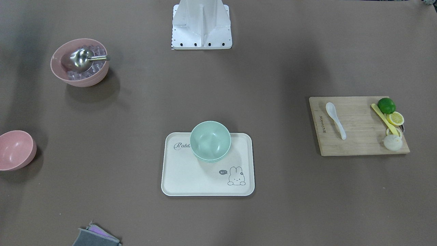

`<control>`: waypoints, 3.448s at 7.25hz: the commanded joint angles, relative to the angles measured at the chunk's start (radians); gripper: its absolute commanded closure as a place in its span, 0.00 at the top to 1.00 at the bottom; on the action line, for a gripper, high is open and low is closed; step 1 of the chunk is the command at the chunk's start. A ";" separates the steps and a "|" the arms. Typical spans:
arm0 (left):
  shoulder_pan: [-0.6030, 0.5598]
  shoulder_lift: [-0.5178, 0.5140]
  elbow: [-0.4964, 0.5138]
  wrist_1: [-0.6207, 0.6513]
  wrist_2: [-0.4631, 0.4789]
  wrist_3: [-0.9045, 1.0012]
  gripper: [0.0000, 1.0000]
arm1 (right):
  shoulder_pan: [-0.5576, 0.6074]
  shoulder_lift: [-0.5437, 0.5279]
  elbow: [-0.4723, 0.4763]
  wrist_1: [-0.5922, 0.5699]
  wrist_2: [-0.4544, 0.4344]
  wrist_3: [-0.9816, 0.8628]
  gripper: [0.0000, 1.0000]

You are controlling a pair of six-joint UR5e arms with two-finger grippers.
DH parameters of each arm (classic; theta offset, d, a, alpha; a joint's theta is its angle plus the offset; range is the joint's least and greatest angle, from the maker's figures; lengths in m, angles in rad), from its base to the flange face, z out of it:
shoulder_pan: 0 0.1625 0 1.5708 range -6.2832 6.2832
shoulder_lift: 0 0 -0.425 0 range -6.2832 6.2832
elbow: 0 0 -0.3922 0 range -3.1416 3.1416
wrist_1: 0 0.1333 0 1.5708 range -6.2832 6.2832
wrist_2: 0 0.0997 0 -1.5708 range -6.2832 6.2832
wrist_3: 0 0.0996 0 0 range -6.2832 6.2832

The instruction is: Stack pink bowl on green and place spoon

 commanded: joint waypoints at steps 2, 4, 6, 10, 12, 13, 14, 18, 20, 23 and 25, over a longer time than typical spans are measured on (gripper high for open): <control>0.001 0.002 0.002 -0.038 -0.001 -0.007 0.98 | -0.076 0.123 -0.127 0.031 0.001 0.002 1.00; 0.001 0.009 0.013 -0.050 0.001 -0.005 0.98 | -0.106 0.261 -0.264 0.032 0.000 0.103 0.99; 0.001 0.007 0.014 -0.054 -0.001 -0.005 0.98 | -0.201 0.388 -0.458 0.159 -0.017 0.320 0.96; 0.001 0.001 0.011 -0.055 -0.001 -0.007 0.98 | -0.289 0.469 -0.665 0.394 -0.085 0.509 0.61; 0.003 -0.002 0.011 -0.058 -0.001 -0.034 0.98 | -0.286 0.465 -0.654 0.394 -0.080 0.511 0.00; 0.005 -0.002 0.011 -0.058 -0.001 -0.045 0.98 | -0.283 0.468 -0.648 0.394 -0.076 0.514 0.00; 0.005 -0.004 0.010 -0.058 -0.001 -0.045 0.98 | -0.280 0.468 -0.633 0.393 -0.071 0.517 0.00; 0.226 -0.167 -0.007 -0.093 -0.034 -0.546 0.97 | -0.327 0.557 -0.438 0.356 0.019 0.914 0.00; 0.415 -0.270 0.004 -0.109 0.077 -0.825 0.97 | -0.462 0.725 -0.404 0.325 -0.002 1.256 0.00; 0.554 -0.378 0.175 -0.168 0.174 -0.994 0.94 | -0.655 0.943 -0.418 0.284 -0.182 1.550 0.00; 0.557 -0.369 0.217 -0.220 0.173 -0.995 0.93 | -0.720 1.048 -0.435 0.195 -0.269 1.603 0.00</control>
